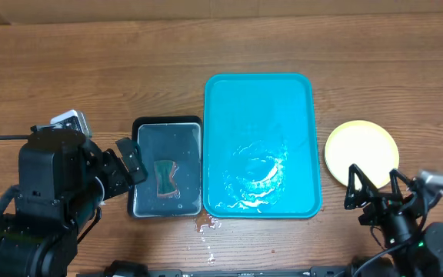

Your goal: Clean dirty plates on tray and stack at the side

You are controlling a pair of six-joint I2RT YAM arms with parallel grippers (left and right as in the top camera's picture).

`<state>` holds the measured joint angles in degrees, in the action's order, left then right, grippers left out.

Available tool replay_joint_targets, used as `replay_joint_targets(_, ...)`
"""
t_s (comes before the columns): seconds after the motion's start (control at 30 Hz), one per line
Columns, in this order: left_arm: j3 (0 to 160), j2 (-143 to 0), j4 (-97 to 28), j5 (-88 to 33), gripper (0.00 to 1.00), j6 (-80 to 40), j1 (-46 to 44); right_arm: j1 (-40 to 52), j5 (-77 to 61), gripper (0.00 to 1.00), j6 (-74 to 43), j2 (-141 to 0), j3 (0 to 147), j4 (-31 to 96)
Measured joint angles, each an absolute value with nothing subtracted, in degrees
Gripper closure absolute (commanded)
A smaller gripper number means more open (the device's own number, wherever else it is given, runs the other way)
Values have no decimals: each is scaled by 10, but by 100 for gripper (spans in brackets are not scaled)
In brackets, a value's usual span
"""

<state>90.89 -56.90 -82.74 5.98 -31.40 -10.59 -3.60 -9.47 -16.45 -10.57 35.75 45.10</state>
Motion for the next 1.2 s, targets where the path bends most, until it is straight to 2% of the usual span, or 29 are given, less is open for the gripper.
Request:
replay_joint_targets(0.2,909,-570,-827,60,0,-314,-106,-36,-60,0,-164,-10,222,359)
replay_joint_targets(0.5,909,-570,-827,60,0,-314,-106,-36,-53,0,-165,-7,114,234)
replay_joint_targets(0.8,909,-570,-827,60,0,-314,-106,-35,-51,0,-164,-6,16,56)
replay_joint_targets(1.2,909,-570,-827,60,0,-314,-106,-33,-44,0,-165,-6,11,46)
